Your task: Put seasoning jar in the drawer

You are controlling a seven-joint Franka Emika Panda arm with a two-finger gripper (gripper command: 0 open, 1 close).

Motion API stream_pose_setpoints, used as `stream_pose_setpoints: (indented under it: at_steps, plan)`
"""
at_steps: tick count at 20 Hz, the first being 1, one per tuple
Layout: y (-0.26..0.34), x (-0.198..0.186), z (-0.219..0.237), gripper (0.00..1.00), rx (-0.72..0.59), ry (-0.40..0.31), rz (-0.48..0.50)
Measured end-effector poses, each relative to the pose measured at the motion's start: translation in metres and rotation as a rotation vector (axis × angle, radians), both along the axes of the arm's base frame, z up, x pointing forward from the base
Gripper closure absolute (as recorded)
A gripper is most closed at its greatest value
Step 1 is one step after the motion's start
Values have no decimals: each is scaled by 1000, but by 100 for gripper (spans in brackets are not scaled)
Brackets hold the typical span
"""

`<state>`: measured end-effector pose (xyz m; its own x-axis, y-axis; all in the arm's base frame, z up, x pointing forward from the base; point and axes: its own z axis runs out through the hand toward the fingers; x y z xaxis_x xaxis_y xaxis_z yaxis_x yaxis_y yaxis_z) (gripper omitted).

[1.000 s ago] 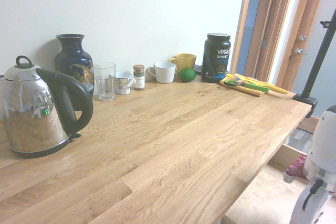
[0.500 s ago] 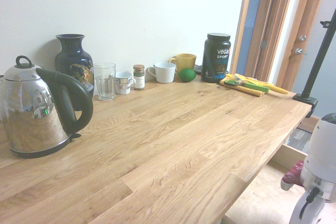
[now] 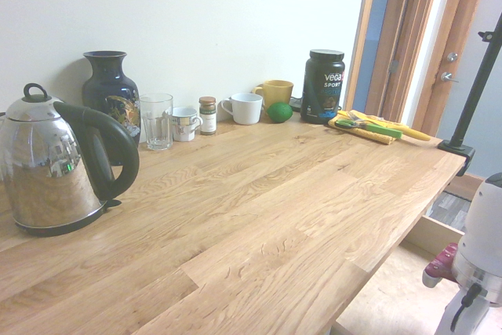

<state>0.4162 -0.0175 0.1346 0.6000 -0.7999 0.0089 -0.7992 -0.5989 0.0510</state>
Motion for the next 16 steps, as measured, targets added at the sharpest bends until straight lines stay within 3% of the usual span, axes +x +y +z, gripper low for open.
stream_pose_setpoints:
  at_steps: [10,16]
  plan:
    - [12,-15,58,0,11,-87,13]
    - [18,-14,74,0,15,-104,11]
